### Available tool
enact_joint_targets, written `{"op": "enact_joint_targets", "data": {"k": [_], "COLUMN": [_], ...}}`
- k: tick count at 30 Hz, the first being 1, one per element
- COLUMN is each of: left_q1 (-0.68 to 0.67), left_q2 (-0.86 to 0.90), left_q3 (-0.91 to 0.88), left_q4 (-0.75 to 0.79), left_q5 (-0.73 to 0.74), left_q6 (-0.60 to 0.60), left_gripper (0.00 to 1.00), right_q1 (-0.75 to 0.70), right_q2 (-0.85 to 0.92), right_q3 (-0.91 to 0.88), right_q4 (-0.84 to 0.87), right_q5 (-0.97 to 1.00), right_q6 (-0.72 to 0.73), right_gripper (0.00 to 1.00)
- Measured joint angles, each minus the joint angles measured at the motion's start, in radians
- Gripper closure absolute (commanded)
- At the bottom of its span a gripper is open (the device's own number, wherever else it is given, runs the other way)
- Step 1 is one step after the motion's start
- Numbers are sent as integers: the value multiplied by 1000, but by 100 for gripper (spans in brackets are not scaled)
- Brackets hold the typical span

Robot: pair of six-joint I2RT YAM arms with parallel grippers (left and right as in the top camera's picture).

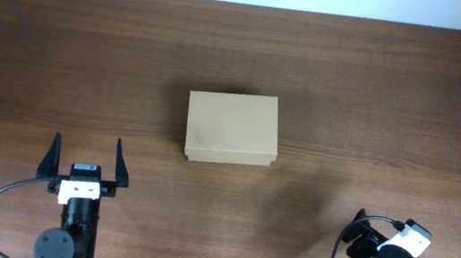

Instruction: Pack container

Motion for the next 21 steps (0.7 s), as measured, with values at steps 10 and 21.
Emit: {"op": "enact_joint_targets", "data": {"k": [10,21], "left_q1": [0,0], "left_q2": [-43,-42], "left_q3": [2,2], "left_q4": [-249,-302], "left_q5": [0,0], "left_q6": [0,0], "left_gripper": [0,1], "right_q1": [0,0], "right_q2": [0,0], "right_q3": [0,0], "right_q4": [0,0], "right_q5": [0,0], "right_q6": [0,0], "right_gripper": [1,1]}}
